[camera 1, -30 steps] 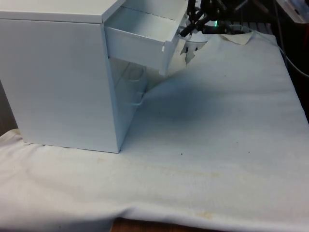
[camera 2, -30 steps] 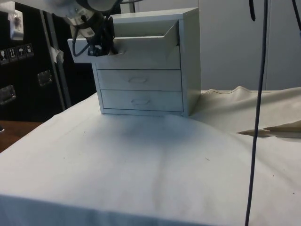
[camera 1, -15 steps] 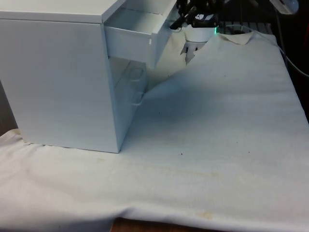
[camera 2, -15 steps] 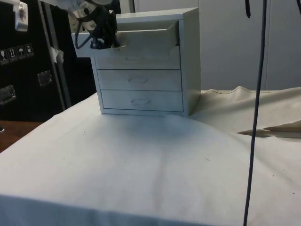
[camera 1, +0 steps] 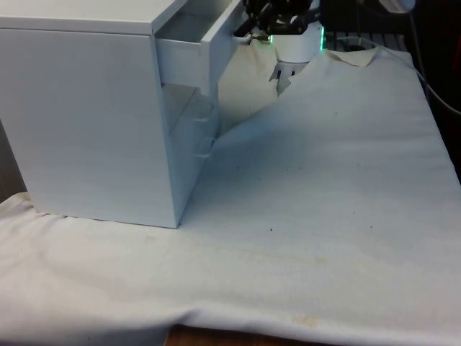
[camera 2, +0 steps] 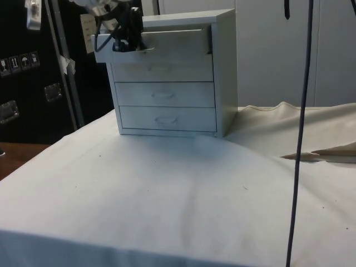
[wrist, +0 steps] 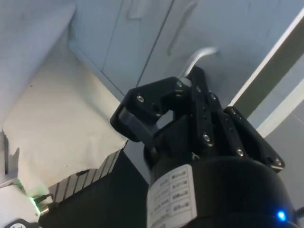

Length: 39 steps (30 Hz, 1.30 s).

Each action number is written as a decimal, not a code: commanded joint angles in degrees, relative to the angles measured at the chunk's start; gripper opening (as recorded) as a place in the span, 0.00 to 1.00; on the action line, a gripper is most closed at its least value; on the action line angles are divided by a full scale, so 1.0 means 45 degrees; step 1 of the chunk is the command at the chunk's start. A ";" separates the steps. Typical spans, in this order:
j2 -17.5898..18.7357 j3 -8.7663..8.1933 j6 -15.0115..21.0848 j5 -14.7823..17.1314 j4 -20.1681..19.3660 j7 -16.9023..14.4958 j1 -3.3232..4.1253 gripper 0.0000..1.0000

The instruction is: Open the drawer, then close it.

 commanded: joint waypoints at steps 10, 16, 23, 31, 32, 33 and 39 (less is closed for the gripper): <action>-0.0153 -0.0420 0.0395 0.0013 -0.0140 -0.0484 -0.0229 0.00; -0.0076 -0.0649 0.0344 0.0089 -0.0153 -0.0573 -0.0216 0.00; -0.0166 -0.0891 0.0789 0.0357 -0.0293 -0.0980 -0.0407 0.00; -0.0178 -0.1235 0.1057 0.0547 -0.0407 -0.1337 -0.0471 0.00; -0.0178 -0.1273 0.1070 0.0586 -0.0407 -0.1375 -0.0471 0.00; -0.0178 -0.1273 0.1070 0.0586 -0.0407 -0.1375 -0.0471 0.00; -0.0178 -0.1388 0.1120 0.0624 -0.0458 -0.1464 -0.0484 0.00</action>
